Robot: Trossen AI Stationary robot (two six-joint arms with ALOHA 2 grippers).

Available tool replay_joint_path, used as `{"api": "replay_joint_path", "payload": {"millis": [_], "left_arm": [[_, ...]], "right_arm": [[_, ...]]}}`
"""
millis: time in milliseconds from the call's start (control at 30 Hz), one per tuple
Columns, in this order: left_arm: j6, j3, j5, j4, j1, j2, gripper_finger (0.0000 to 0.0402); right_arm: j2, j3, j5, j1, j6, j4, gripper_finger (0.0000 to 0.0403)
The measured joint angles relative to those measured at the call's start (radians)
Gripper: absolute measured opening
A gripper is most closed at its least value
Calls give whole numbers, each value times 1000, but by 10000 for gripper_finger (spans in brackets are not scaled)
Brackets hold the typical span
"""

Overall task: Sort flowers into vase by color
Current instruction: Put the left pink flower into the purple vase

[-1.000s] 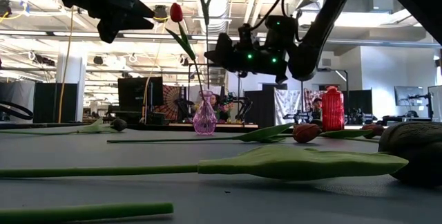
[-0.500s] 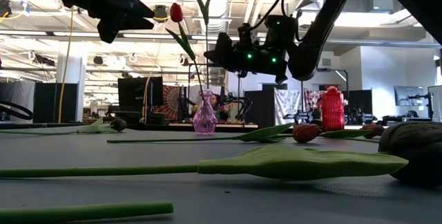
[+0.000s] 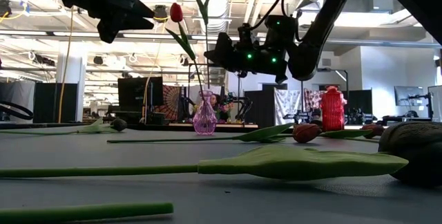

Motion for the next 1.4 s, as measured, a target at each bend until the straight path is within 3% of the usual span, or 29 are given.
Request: {"api": "replay_joint_path", "payload": {"millis": [467, 1400], "left_arm": [[0, 0, 17, 0, 0, 0, 129], [1, 0, 42, -9, 0, 0, 129]], "right_arm": [[-1, 2, 0, 0, 0, 26, 86], [-1, 2, -6, 34, -26, 25, 88]]}}
